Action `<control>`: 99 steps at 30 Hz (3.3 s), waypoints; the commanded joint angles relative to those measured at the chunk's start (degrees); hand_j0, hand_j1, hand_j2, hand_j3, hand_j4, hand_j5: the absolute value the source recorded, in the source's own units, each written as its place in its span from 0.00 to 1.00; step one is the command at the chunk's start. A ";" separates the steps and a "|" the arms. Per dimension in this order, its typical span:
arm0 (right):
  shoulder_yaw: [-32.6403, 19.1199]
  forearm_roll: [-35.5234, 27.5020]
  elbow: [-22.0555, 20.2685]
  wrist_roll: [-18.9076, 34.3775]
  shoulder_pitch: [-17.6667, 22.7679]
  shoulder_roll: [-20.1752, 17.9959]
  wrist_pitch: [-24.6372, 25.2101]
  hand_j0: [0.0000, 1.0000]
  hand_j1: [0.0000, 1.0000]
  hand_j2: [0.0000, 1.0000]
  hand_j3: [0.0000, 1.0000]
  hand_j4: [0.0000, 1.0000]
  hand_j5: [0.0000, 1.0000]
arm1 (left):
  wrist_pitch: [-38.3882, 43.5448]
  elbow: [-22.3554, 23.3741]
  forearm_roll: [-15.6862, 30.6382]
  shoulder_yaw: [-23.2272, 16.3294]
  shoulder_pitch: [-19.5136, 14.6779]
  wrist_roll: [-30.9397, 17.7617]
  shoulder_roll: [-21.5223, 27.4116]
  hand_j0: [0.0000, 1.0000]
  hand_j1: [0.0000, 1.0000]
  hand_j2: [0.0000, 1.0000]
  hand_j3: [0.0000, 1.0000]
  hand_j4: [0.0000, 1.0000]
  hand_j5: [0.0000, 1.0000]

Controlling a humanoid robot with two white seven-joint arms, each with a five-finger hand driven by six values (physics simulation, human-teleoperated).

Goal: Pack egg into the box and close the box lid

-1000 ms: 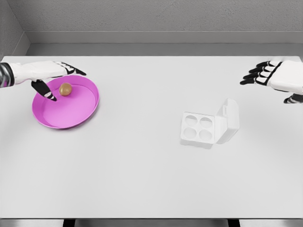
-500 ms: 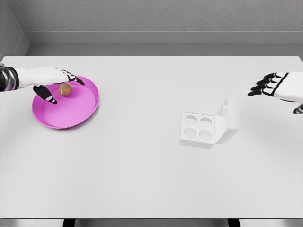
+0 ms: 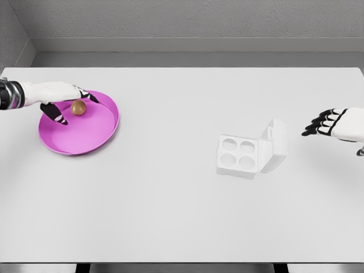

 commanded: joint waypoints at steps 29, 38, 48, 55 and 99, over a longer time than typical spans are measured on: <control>4.23 2.27 1.35 -0.02 -0.35 0.82 0.13 1.00 1.00 1.00 1.00 1.00 1.00 | 0.13 6.02 -0.74 0.18 -1.76 0.02 -2.46 0.79 0.79 0.79 0.79 0.79 0.79; 4.76 2.36 0.56 -0.02 0.00 0.73 0.13 1.00 1.00 1.00 1.00 1.00 1.00 | 0.13 9.01 -1.97 -0.35 -2.99 0.02 -4.49 0.79 0.79 0.79 0.79 0.79 0.79; 4.76 2.27 0.56 -0.02 0.09 0.82 0.13 1.00 1.00 1.00 1.00 1.00 1.00 | 0.13 8.92 -2.23 -0.35 -2.99 0.02 -4.92 0.65 0.65 0.65 0.65 0.65 0.65; 4.76 2.27 0.56 -0.02 0.09 0.64 0.13 1.00 1.00 1.00 1.00 1.00 1.00 | 0.13 8.65 -2.23 -0.35 -2.99 0.02 -4.92 0.38 0.38 0.38 0.38 0.38 0.38; 4.50 2.18 0.47 -0.02 -0.18 0.82 0.13 1.00 1.00 1.00 1.00 1.00 1.00 | 0.13 -17.54 4.01 -13.71 -3.08 0.02 -27.78 0.21 0.21 0.21 0.21 0.21 0.21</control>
